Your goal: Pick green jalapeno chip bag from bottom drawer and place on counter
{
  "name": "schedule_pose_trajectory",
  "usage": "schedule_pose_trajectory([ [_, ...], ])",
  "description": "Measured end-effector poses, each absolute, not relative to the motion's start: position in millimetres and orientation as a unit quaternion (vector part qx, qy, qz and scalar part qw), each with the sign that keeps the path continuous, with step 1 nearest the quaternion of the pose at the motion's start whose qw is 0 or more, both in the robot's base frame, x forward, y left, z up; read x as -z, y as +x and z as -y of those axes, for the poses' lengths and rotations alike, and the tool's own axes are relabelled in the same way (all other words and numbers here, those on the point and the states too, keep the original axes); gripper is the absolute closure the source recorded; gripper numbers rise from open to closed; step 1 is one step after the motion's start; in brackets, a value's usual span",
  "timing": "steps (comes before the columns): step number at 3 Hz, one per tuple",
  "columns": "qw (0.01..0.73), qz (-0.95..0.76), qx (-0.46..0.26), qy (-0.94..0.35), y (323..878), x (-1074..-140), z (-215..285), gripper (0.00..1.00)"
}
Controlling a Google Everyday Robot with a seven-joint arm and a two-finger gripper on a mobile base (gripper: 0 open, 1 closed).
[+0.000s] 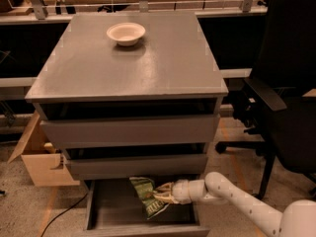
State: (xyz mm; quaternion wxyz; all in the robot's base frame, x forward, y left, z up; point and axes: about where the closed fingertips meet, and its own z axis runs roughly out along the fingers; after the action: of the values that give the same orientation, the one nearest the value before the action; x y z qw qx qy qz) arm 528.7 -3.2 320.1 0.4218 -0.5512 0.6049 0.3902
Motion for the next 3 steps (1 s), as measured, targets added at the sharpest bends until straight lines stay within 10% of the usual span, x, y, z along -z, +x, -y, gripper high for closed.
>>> schedule_pose_trajectory([
  [3,0.486,-0.555,-0.247,-0.628,515,-475,29,1.0],
])
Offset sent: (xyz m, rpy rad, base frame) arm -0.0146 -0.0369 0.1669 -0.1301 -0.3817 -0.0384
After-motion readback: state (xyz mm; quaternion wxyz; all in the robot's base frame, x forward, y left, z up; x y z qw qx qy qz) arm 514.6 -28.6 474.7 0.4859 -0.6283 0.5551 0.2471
